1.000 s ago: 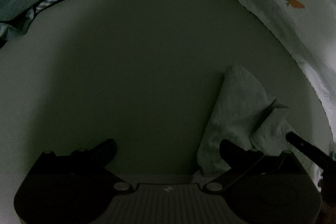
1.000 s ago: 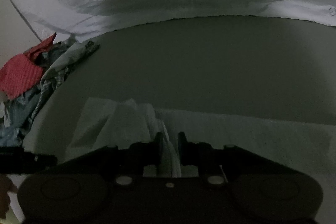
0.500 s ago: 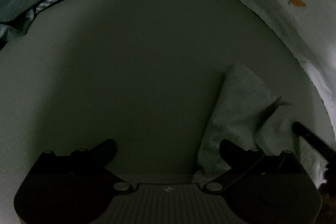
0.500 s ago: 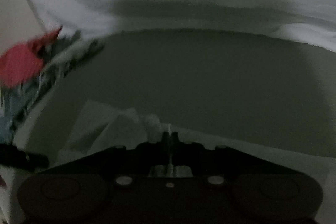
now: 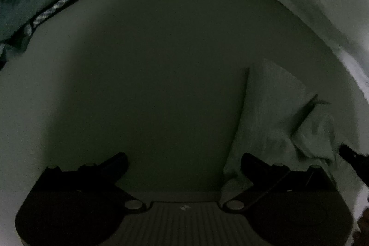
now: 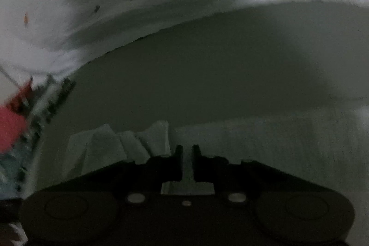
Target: Fold clothes
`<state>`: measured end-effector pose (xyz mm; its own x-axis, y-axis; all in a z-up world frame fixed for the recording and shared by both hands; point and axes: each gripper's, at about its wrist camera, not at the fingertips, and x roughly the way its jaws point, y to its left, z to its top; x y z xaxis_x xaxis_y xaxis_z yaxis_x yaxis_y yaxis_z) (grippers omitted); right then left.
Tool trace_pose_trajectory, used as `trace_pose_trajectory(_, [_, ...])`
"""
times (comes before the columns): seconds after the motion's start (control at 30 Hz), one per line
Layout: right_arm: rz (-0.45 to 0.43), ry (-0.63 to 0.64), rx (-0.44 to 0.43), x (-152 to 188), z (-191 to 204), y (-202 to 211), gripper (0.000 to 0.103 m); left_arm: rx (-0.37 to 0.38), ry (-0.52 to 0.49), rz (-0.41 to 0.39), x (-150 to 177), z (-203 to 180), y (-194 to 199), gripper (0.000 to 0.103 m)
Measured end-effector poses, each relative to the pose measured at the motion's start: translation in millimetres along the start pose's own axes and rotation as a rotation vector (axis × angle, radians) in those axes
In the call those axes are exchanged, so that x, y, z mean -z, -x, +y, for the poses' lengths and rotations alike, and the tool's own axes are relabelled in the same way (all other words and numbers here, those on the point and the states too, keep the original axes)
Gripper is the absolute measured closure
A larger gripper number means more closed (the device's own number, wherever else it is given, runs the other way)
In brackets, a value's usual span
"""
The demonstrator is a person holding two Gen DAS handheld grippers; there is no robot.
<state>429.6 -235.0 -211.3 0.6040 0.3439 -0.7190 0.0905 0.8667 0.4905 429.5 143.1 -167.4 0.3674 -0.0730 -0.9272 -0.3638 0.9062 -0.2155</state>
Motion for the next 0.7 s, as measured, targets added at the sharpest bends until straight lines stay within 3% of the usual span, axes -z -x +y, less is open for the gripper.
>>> trace_pose_trajectory(0.07, [0.030, -0.133, -0.064, 13, -17, 8, 0.089, 0.003, -0.005, -0.003, 1, -2, 2, 0.003])
trace_pose_trajectory(0.13, [0.052, -0.268, -0.132, 30, -32, 15, 0.086, 0.074, 0.005, -0.013, 3, 0, 8, 0.021])
trace_pose_trajectory(0.23, [0.081, -0.467, -0.243, 54, -47, 18, 0.077, 0.242, 0.065, 0.037, 9, 3, 7, 0.041])
trace_pose_trajectory(0.3, [0.096, -0.559, -0.288, 65, -54, 19, 0.076, 0.245, 0.047, 0.028, 14, -3, 8, 0.048])
trace_pose_trajectory(0.37, [0.102, -0.597, -0.308, 69, -56, 21, 0.076, 0.226, 0.021, 0.007, 19, -8, 10, 0.094])
trace_pose_trajectory(0.57, [0.101, -0.587, -0.333, 75, -46, 31, 0.076, 0.196, 0.014, -0.077, 17, 3, 34, 0.093])
trace_pose_trajectory(0.7, [0.118, -0.516, -0.311, 73, -35, 30, 0.076, 0.219, 0.105, -0.046, 18, 22, 29, 0.093])
